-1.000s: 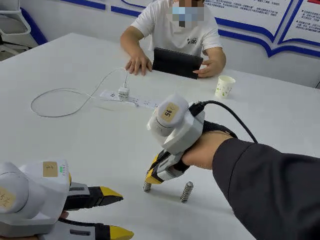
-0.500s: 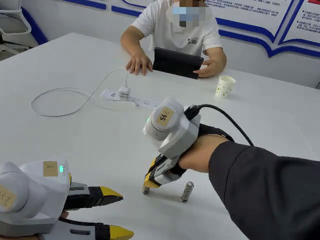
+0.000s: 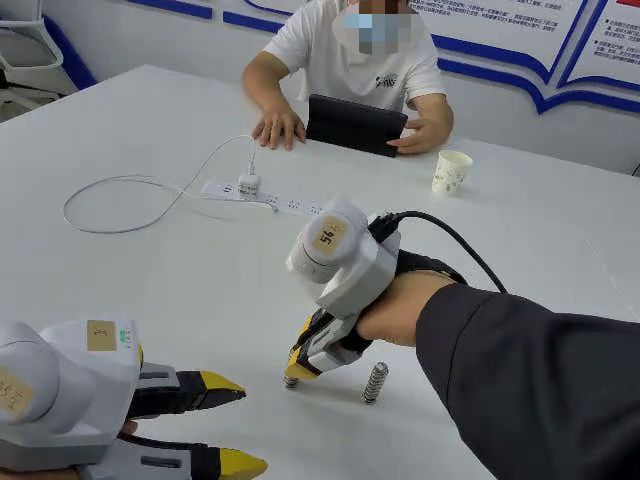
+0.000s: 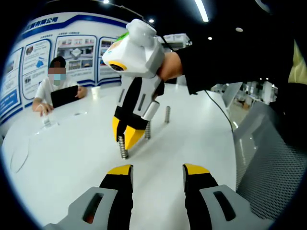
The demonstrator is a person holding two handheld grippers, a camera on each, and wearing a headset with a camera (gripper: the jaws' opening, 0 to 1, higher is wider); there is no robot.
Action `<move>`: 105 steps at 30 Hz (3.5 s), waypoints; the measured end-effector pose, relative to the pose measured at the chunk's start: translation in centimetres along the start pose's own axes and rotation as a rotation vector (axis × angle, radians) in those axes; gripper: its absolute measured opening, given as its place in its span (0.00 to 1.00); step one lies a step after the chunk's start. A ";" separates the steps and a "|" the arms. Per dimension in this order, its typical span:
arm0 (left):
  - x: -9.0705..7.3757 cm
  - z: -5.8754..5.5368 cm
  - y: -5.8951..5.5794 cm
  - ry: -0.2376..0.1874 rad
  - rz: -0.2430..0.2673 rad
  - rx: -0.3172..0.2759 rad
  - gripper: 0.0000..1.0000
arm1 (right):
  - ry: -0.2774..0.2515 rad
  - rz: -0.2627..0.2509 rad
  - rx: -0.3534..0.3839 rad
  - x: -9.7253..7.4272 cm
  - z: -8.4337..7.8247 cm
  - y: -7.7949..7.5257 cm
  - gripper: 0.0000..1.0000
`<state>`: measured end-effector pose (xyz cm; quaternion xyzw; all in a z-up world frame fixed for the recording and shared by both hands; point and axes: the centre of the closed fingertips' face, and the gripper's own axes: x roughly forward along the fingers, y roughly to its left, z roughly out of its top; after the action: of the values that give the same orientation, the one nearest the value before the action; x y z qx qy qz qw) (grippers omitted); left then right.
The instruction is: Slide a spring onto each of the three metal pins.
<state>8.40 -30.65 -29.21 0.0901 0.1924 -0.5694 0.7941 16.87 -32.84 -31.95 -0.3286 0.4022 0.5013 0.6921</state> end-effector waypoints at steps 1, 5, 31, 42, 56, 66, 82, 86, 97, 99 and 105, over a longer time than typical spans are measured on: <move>0.0 0.0 0.0 -0.001 0.000 0.000 0.42 | -0.001 -0.002 0.000 -0.1 0.0 0.0 0.19; 0.0 0.1 0.1 -0.001 0.002 0.001 0.43 | -0.012 -0.013 0.008 -0.7 -0.2 -0.4 0.21; 0.5 0.4 0.0 0.001 0.010 -0.018 0.46 | -0.070 -0.065 0.083 -4.9 -3.7 -1.2 0.27; 0.7 0.8 -0.1 -0.001 0.010 -0.021 0.47 | -0.113 -0.115 0.122 -6.6 -5.3 -2.0 0.33; 0.8 1.1 0.0 0.003 0.016 -0.021 0.49 | -0.180 -0.182 0.183 -8.5 -7.1 -2.7 0.43; 0.9 1.5 0.1 0.002 0.019 -0.021 0.50 | -0.226 -0.233 0.242 -9.8 -9.0 -3.0 0.49; 1.2 1.8 0.2 0.003 0.022 -0.025 0.53 | -0.303 -0.317 0.311 -12.6 -11.4 -3.2 0.55; 1.2 1.9 0.2 0.001 0.024 -0.027 0.53 | -0.321 -0.340 0.330 -13.4 -12.1 -3.1 0.56; 1.4 2.3 0.2 -0.002 0.023 -0.024 0.55 | -0.350 -0.377 0.364 -14.6 -14.4 -2.3 0.57; 1.4 2.3 0.2 -0.001 0.024 -0.024 0.55 | -0.356 -0.383 0.368 -14.8 -14.9 -2.0 0.57; 1.2 2.2 0.3 -0.001 0.025 -0.030 0.57 | -0.373 -0.396 0.383 -15.0 -15.8 -1.3 0.58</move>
<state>9.44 -32.42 -27.76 0.0804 0.1992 -0.5568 0.8024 11.92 -53.21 -25.86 -0.1670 0.2838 0.3238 0.8870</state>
